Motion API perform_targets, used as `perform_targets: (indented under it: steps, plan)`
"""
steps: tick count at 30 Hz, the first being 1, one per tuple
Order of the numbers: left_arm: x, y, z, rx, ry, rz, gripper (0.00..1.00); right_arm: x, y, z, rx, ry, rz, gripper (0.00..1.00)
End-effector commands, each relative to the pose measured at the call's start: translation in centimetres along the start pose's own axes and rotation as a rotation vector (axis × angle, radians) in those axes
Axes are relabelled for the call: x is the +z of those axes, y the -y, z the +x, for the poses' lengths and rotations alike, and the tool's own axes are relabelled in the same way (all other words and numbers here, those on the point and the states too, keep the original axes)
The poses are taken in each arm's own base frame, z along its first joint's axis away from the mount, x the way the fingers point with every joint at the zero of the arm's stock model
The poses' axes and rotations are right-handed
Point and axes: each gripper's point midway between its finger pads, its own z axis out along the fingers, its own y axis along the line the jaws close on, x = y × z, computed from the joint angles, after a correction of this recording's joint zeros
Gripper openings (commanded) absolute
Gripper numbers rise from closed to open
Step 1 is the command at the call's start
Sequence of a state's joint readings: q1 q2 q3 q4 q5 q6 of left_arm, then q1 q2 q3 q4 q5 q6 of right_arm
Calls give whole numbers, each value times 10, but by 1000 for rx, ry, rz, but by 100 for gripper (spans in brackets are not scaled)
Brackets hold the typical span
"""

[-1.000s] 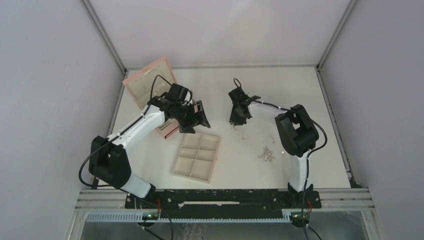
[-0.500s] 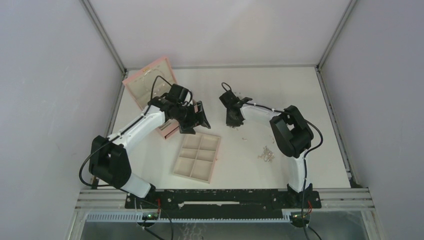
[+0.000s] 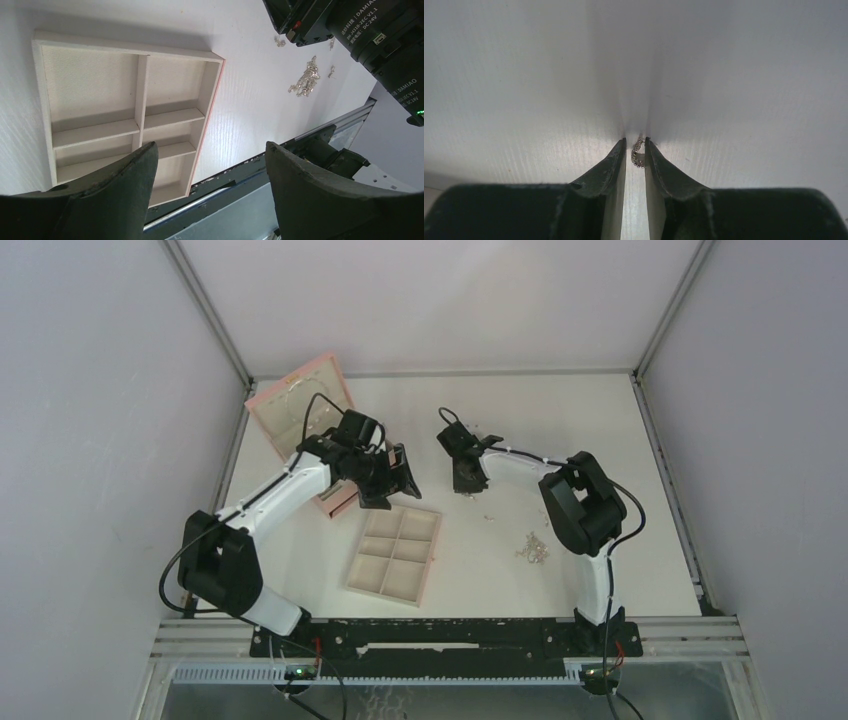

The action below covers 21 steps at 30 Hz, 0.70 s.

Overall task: Organize the mixed jewelry
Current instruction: Pick up the jewelry from the center of the board.

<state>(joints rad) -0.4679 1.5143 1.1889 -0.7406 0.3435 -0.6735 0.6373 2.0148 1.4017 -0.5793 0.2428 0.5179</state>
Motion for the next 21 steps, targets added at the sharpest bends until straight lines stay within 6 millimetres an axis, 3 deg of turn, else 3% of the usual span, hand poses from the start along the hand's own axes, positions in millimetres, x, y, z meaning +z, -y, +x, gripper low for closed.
perform_targets:
  steps: [1, 10, 21]
  plan:
    - [2, 2, -1, 0, 7, 22, 83, -3, 10, 8, -41, -17, 38, 28]
    - [3, 2, -1, -2, 3, 22, 83, -1, 4, 19, -38, -44, 12, 23]
    - [3, 1, 0, -2, 4, 20, 83, -5, 3, 20, -50, -30, 18, 25]
